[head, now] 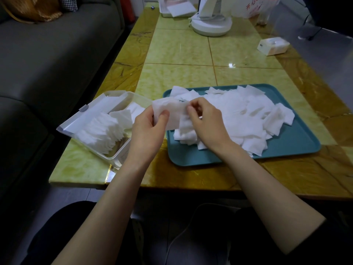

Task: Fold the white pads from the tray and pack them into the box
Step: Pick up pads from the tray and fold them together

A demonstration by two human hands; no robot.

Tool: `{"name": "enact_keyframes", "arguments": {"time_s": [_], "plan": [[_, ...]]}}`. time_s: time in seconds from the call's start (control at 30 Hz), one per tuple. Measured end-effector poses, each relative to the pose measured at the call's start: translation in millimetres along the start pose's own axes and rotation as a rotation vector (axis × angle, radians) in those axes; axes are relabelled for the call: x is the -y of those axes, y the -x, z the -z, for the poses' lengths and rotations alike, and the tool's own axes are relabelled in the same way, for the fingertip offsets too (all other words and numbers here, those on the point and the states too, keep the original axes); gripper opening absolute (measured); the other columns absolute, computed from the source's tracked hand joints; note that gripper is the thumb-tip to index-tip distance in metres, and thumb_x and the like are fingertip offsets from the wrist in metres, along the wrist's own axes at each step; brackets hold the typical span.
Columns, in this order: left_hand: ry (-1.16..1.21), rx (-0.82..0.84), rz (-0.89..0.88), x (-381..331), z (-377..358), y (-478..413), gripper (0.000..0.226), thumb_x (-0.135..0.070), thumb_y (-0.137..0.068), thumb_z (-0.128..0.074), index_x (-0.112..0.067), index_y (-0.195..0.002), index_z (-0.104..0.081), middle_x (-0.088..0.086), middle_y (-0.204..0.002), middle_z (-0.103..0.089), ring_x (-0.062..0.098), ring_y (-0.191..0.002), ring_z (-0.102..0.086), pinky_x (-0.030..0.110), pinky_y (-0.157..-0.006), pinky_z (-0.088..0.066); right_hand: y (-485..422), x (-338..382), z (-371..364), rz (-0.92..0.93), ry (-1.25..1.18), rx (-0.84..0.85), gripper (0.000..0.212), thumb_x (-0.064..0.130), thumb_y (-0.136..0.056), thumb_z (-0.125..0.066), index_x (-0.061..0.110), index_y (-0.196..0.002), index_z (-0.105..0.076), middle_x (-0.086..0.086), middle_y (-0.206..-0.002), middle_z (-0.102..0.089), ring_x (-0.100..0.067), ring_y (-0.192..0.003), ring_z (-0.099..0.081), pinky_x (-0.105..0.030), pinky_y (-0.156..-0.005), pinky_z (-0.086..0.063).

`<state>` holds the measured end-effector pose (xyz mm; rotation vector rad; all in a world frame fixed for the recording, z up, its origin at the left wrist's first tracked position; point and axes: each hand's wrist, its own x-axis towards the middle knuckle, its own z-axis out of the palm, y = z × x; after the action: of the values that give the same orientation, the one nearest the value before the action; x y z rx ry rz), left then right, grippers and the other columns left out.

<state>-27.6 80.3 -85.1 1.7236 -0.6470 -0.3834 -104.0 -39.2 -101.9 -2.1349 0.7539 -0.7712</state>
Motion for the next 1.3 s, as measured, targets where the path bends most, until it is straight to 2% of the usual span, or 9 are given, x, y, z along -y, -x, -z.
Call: {"name": "enact_keyframes", "arguments": {"time_s": [0.27,0.37,0.47,0.63,0.73,0.87,1.0,1.17,1.3], "plan": [[0.002,-0.012,-0.009,1.7,0.3,-0.8,0.024,-0.019,-0.097,-0.051,-0.039,-0.084,-0.057,-0.01,-0.084,-0.065,0.009,-0.084,-0.061,0.034,-0.081,-0.051,-2.2,7.8,19.2,-0.102,-0.165,-0.077,0.007,0.018,-0.098,-0.044,0.016,-0.093,-0.049,0.009,-0.063,-0.048,0.003,-0.053,-0.045,-0.016,-0.058,-0.039],[-0.016,-0.016,0.007,3.2,-1.6,-0.6,0.022,-0.019,-0.097,-0.05,-0.035,-0.085,-0.057,-0.005,-0.087,-0.066,0.016,-0.089,-0.061,0.038,-0.083,-0.05,2.0,15.1,25.1,-0.192,-0.405,-0.063,0.006,0.016,-0.098,-0.046,0.013,-0.099,-0.051,0.008,-0.069,-0.054,0.007,-0.06,-0.052,-0.009,-0.061,-0.045],[-0.01,0.008,0.022,5.8,-6.1,0.7,0.015,-0.027,-0.094,-0.049,-0.024,-0.087,-0.062,0.006,-0.093,-0.068,0.022,-0.091,-0.062,0.047,-0.086,-0.048,8.2,21.6,24.7,-0.27,-0.7,0.079,0.007,0.012,-0.096,-0.049,0.009,-0.101,-0.053,0.006,-0.071,-0.061,0.002,-0.065,-0.061,-0.021,-0.068,-0.055],[0.017,0.07,0.033,3.0,-11.4,7.3,0.046,-0.034,-0.088,-0.04,0.005,-0.102,-0.06,0.02,-0.098,-0.066,0.023,-0.087,-0.06,0.055,-0.088,-0.046,16.4,18.6,9.7,-0.164,-0.429,0.087,0.016,0.011,-0.09,-0.059,0.023,-0.08,-0.056,0.01,-0.067,-0.059,0.007,-0.06,-0.056,-0.011,-0.06,-0.045],[0.084,0.086,0.073,0.3,-15.3,9.0,0.037,-0.028,-0.101,-0.036,-0.006,-0.092,-0.064,0.021,-0.103,-0.066,0.025,-0.091,-0.061,0.048,-0.09,-0.046,18.0,15.0,6.5,-0.147,-0.351,0.034,0.015,0.015,-0.088,-0.061,0.025,-0.078,-0.056,0.011,-0.071,-0.06,0.002,-0.065,-0.058,-0.013,-0.062,-0.046],[0.143,0.178,0.059,-4.1,-15.9,11.5,0.026,-0.044,-0.094,-0.05,-0.024,-0.094,-0.067,0.0,-0.096,-0.071,0.01,-0.094,-0.066,0.034,-0.089,-0.051,18.6,15.5,5.5,-0.117,-0.302,0.001,0.013,0.014,-0.087,-0.061,0.023,-0.08,-0.056,0.01,-0.076,-0.061,-0.003,-0.073,-0.059,-0.017,-0.069,-0.05],[0.096,0.153,0.019,1.3,-10.4,9.0,0.033,-0.043,-0.08,-0.055,-0.02,-0.1,-0.07,0.006,-0.098,-0.073,0.023,-0.097,-0.068,0.051,-0.089,-0.052,15.7,16.7,5.3,-0.09,-0.287,0.039,0.018,0.013,-0.088,-0.059,0.027,-0.078,-0.054,0.009,-0.077,-0.061,-0.007,-0.074,-0.058,-0.023,-0.07,-0.052],[0.042,0.039,0.011,-0.4,-4.1,3.0,0.019,-0.036,-0.081,-0.05,-0.024,-0.08,-0.064,0.013,-0.084,-0.067,0.018,-0.077,-0.058,0.041,-0.072,-0.048,4.3,8.7,10.3,0.035,0.06,0.022,0.016,0.016,-0.092,-0.054,0.014,-0.107,-0.06,0.0,-0.101,-0.064,-0.013,-0.092,-0.056,-0.022,-0.081,-0.044],[0.043,0.008,0.017,0.4,2.4,0.2,0.022,-0.035,-0.083,-0.05,-0.019,-0.083,-0.065,0.021,-0.091,-0.066,0.017,-0.079,-0.057,0.049,-0.076,-0.05,7.8,-4.9,0.0,0.024,0.579,0.339,0.042,0.03,-0.093,-0.054,0.011,-0.13,-0.045,-0.01,-0.127,-0.048,-0.026,-0.118,-0.04,-0.036,-0.093,-0.037]]}}
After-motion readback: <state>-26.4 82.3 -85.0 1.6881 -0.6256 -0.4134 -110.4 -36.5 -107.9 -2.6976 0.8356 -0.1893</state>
